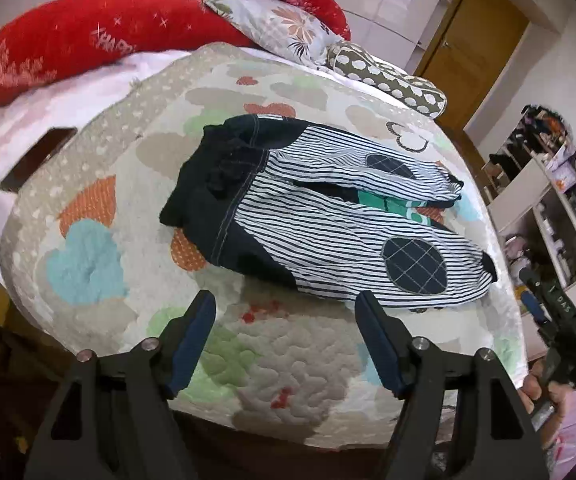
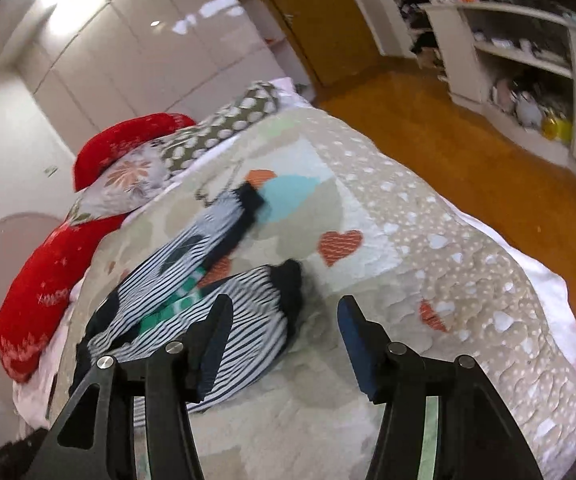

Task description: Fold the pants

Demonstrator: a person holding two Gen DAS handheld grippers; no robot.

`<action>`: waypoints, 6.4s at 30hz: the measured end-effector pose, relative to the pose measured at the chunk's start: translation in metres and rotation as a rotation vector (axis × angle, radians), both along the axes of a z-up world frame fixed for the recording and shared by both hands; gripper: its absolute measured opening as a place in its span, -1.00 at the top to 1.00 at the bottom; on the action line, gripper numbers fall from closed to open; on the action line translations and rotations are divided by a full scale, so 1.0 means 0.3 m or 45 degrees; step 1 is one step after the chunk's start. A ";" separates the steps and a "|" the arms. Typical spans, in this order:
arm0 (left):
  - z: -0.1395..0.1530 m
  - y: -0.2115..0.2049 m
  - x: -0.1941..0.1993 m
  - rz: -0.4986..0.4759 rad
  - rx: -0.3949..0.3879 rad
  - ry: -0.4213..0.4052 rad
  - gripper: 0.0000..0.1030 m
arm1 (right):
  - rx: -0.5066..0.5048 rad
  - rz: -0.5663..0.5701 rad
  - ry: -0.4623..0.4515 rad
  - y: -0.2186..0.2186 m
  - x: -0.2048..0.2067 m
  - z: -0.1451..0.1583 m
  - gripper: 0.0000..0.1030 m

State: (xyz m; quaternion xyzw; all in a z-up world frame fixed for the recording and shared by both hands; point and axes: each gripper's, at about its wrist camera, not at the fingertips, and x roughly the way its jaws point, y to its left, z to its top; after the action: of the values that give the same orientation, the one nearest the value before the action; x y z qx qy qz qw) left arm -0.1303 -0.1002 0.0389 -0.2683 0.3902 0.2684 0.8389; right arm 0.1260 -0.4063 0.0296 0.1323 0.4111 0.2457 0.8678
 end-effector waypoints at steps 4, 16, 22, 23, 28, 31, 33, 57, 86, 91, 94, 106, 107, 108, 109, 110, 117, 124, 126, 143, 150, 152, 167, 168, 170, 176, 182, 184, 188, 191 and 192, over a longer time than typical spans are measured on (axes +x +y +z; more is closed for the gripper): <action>0.025 -0.012 -0.018 0.003 0.036 -0.005 -0.41 | -0.077 0.099 -0.031 0.079 -0.063 -0.005 -0.17; 0.027 -0.083 0.014 0.015 0.336 0.091 -0.57 | -0.189 0.262 -0.120 0.190 -0.173 -0.057 -0.21; -0.015 -0.076 0.041 0.010 0.334 0.142 -0.58 | -0.251 0.286 -0.153 0.236 -0.184 -0.075 -0.22; -0.018 -0.078 0.043 0.014 0.348 0.147 -0.58 | -0.263 0.295 -0.157 0.244 -0.189 -0.081 -0.22; -0.029 -0.080 0.052 0.004 0.352 0.159 -0.58 | -0.296 0.326 -0.176 0.266 -0.206 -0.096 -0.22; -0.037 -0.077 0.056 0.003 0.344 0.171 -0.58 | -0.300 0.331 -0.169 0.271 -0.212 -0.106 -0.23; -0.042 -0.074 0.060 0.005 0.342 0.179 -0.58 | -0.299 0.329 -0.162 0.270 -0.209 -0.112 -0.24; -0.076 -0.059 0.082 -0.016 0.306 0.212 -0.58 | -0.289 0.338 -0.161 0.284 -0.213 -0.128 -0.25; -0.003 -0.111 0.013 -0.004 0.335 0.135 -0.58 | -0.273 0.373 -0.238 0.283 -0.322 -0.065 -0.34; -0.018 -0.094 0.027 -0.014 0.315 0.148 -0.58 | -0.274 0.389 -0.220 0.285 -0.315 -0.085 -0.37; -0.023 -0.047 0.048 -0.022 0.258 0.143 -0.58 | -0.287 0.410 -0.208 0.296 -0.295 -0.088 -0.37; 0.035 0.317 0.416 -0.252 0.136 0.202 -0.63 | -0.476 0.736 -0.251 0.510 0.061 0.100 -0.47; 0.015 0.355 0.469 -0.268 0.122 0.219 -0.63 | -0.528 0.782 -0.278 0.562 0.101 0.097 -0.47; -0.012 0.395 0.523 -0.286 0.090 0.232 -0.63 | -0.574 0.821 -0.288 0.618 0.145 0.085 -0.47; -0.038 0.432 0.569 -0.303 0.051 0.241 -0.63 | -0.610 0.856 -0.274 0.666 0.189 0.068 -0.47; -0.069 0.470 0.616 -0.316 0.003 0.251 -0.63 | -0.641 0.887 -0.255 0.717 0.232 0.048 -0.47; -0.235 0.629 0.834 -0.427 -0.047 0.345 -0.63 | -0.779 1.024 -0.183 1.002 0.497 -0.099 -0.47; -0.315 0.652 0.896 -0.594 -0.040 0.410 -0.82 | -0.756 1.133 -0.014 1.108 0.644 -0.254 -0.47; -0.314 0.645 0.897 -0.608 -0.009 0.419 -0.76 | -0.691 1.132 -0.018 1.099 0.657 -0.258 -0.48; 0.023 0.369 0.491 -0.407 0.301 0.148 0.88 | -0.400 1.113 -0.064 0.824 0.387 0.008 0.92; -0.071 0.178 0.257 -0.326 0.276 0.111 0.84 | -0.281 1.158 -0.033 0.575 0.071 -0.014 0.92; -0.155 0.154 0.225 -0.285 0.277 0.188 0.71 | -0.270 1.151 0.006 0.518 0.003 -0.063 0.92; -0.104 0.071 0.010 -0.110 0.235 0.108 -0.16 | -0.178 0.521 -0.062 0.158 0.032 -0.029 0.06; -0.101 0.076 0.004 -0.103 0.213 0.101 -0.16 | -0.187 0.500 -0.084 0.163 0.044 -0.021 0.06; -0.091 0.076 -0.015 -0.084 0.199 0.086 -0.16 | -0.247 0.452 -0.137 0.201 0.067 -0.018 0.06; -0.069 0.094 -0.040 -0.024 0.216 0.054 -0.16 | -0.373 0.506 -0.029 0.347 0.153 -0.116 0.86; -0.091 0.134 -0.059 0.016 0.136 0.040 -0.17 | -0.266 0.355 0.014 0.220 0.152 -0.080 0.87; -0.096 0.132 -0.053 0.015 0.116 0.044 -0.17 | -0.288 0.301 0.039 0.182 0.171 -0.099 0.86; -0.066 0.113 -0.028 -0.006 0.156 0.046 -0.17 | -0.305 0.203 0.116 0.133 0.207 -0.137 0.14; -0.043 0.122 0.017 -0.027 0.165 0.032 -0.29 | -0.146 0.117 0.070 0.055 0.176 -0.066 -0.06; -0.034 0.132 0.048 -0.029 0.163 0.027 -0.34 | -0.125 0.096 0.036 0.047 0.163 -0.039 -0.06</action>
State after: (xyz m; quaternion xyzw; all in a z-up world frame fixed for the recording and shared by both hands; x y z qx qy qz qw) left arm -0.1159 -0.0607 0.0287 -0.2068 0.3843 0.2859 0.8531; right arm 0.1748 -0.3922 0.0179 0.0774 0.4397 0.2560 0.8574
